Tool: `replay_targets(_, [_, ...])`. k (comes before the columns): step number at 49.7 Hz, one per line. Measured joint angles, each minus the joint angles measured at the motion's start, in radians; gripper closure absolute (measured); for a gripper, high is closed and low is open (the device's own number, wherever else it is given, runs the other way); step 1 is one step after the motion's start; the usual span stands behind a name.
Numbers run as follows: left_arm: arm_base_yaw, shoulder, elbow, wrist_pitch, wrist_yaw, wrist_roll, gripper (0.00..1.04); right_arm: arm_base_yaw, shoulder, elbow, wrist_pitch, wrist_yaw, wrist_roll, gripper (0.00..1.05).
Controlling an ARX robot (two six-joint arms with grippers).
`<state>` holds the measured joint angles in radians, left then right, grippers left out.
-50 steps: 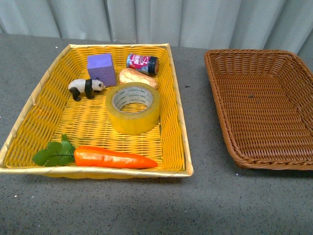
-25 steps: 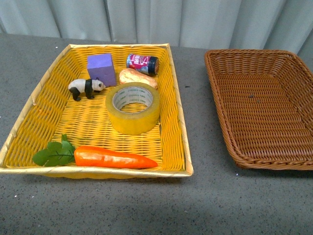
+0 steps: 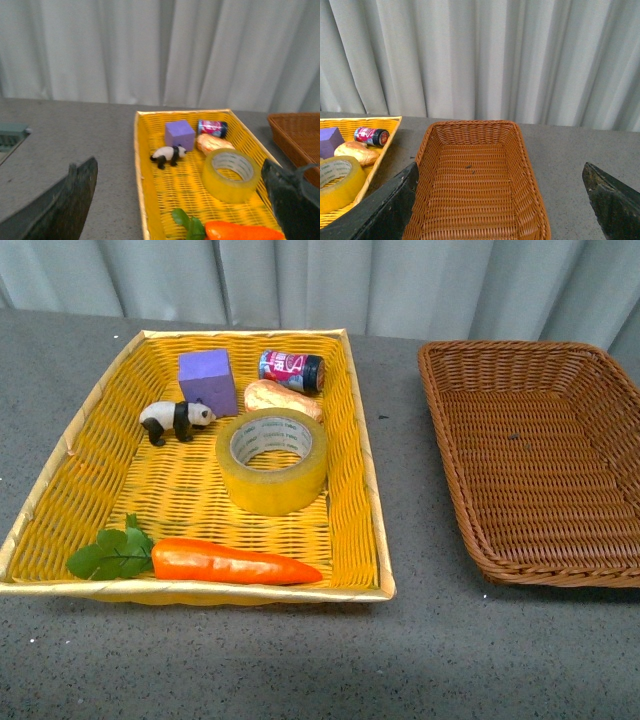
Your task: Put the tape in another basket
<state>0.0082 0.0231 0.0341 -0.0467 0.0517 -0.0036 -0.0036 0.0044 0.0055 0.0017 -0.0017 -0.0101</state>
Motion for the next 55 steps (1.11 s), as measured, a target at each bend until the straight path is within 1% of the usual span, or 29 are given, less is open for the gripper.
replay_targets(2, [0.007, 0.058, 0.025, -0.066, 0.042, -0.001, 0.07, 0.0, 0.0, 0.0, 0.0, 0.0, 0.0, 0.09])
replay_targets(4, [-0.007, 0.164, 0.035, -0.068, 0.044, -0.003, 0.07, 0.0, 0.0, 0.0, 0.0, -0.002, 0.0, 0.09])
replay_targets(8, [-0.043, 0.31, 0.042, 0.028, 0.015, -0.019, 0.07, 0.0, 0.0, 0.0, 0.0, 0.0, 0.0, 0.09])
replay_targets(12, [-0.08, 0.5, 0.074, 0.168, -0.029, -0.034, 0.07, 0.0, -0.001, 0.0, 0.0, 0.0, 0.0, 0.09])
replay_targets(14, [-0.092, 0.579, 0.093, 0.222, -0.035, -0.042, 0.07, 0.0, -0.001, 0.0, 0.0, 0.0, 0.0, 0.09])
replay_targets(20, [-0.153, 0.985, 0.233, 0.394, -0.05, -0.102, 0.07, 0.0, -0.001, 0.0, 0.0, 0.0, 0.0, 0.09])
replay_targets(24, [-0.177, 1.193, 0.324, 0.451, -0.032, -0.164, 0.07, 0.0, -0.001, 0.0, 0.0, 0.0, 0.0, 0.09])
replay_targets(30, [-0.199, 1.409, 0.462, 0.436, -0.079, -0.217, 0.07, 0.0, -0.001, 0.0, 0.0, 0.0, 0.0, 0.09])
replay_targets(41, [-0.227, 1.717, 0.702, 0.34, -0.099, -0.269, 0.07, 0.0, -0.001, 0.0, 0.0, 0.0, 0.0, 0.09])
replay_targets(51, [-0.241, 1.859, 0.826, 0.307, -0.106, -0.28, 0.07, 0.0, -0.001, 0.0, 0.0, 0.0, 0.0, 0.09])
replay_targets(55, [-0.245, 1.898, 0.865, 0.284, -0.129, -0.282, 0.07, 0.0, -0.001, 0.0, 0.0, 0.0, 0.0, 0.09])
